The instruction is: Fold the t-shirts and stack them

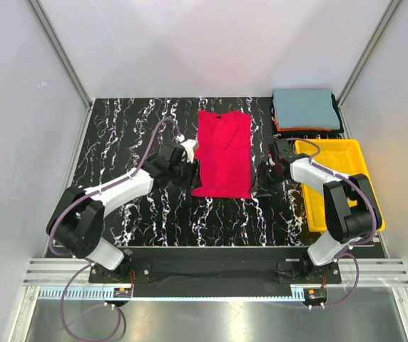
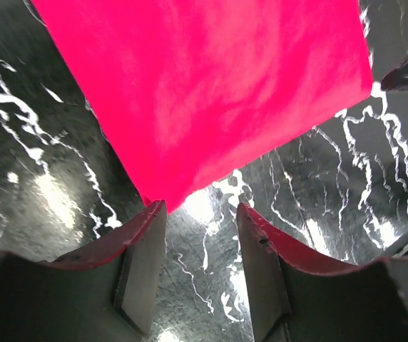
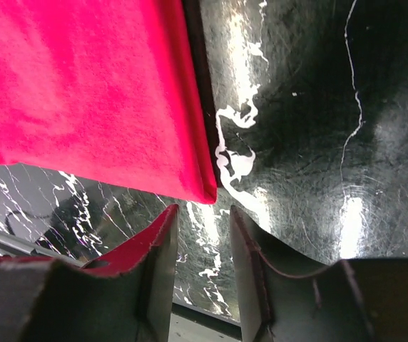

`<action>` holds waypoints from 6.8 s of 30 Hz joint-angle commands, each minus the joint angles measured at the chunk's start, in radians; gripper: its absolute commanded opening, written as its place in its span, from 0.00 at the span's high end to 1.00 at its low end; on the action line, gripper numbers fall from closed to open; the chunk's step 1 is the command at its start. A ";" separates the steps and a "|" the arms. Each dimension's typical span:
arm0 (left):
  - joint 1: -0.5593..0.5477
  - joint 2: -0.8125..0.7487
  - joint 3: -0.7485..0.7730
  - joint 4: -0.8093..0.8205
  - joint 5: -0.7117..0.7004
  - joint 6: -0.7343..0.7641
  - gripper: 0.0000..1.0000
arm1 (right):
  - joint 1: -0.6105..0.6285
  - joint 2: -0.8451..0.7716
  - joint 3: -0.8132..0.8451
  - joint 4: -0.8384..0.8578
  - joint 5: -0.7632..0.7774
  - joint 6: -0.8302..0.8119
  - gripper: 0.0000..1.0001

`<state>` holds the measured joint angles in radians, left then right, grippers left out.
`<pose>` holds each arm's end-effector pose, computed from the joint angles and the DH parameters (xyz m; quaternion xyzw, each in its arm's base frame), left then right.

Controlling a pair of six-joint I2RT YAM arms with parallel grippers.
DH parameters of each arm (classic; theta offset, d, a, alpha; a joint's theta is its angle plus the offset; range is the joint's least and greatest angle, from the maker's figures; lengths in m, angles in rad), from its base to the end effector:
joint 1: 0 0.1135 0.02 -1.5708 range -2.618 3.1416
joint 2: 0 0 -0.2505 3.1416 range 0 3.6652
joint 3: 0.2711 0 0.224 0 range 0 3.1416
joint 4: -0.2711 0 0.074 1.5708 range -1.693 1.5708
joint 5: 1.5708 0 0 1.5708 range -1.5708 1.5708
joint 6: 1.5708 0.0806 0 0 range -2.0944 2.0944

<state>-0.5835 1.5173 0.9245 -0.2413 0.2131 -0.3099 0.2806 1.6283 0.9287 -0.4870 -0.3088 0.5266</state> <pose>0.2591 -0.1915 0.1797 0.1644 0.9137 -0.2442 0.2800 0.2764 0.1051 0.1307 0.0899 0.9662 0.2129 0.1142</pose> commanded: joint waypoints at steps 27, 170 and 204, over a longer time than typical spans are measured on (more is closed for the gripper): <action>0.042 0.084 -0.115 0.146 0.034 -0.041 1.00 | 0.002 -0.074 -0.231 0.298 0.050 0.098 1.00; 0.001 -0.256 -0.230 -0.009 -0.135 -0.336 0.57 | 0.003 -0.332 -0.401 0.159 0.063 0.487 0.55; -0.075 0.026 -0.326 0.255 -0.044 -0.416 0.57 | 0.051 -0.286 -0.473 0.281 0.163 0.555 0.84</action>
<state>-0.6514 1.5028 0.6071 0.0547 0.2050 -0.7406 0.3218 1.3289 0.4770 -0.1844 -0.2268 1.0950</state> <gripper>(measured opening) 0.441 0.184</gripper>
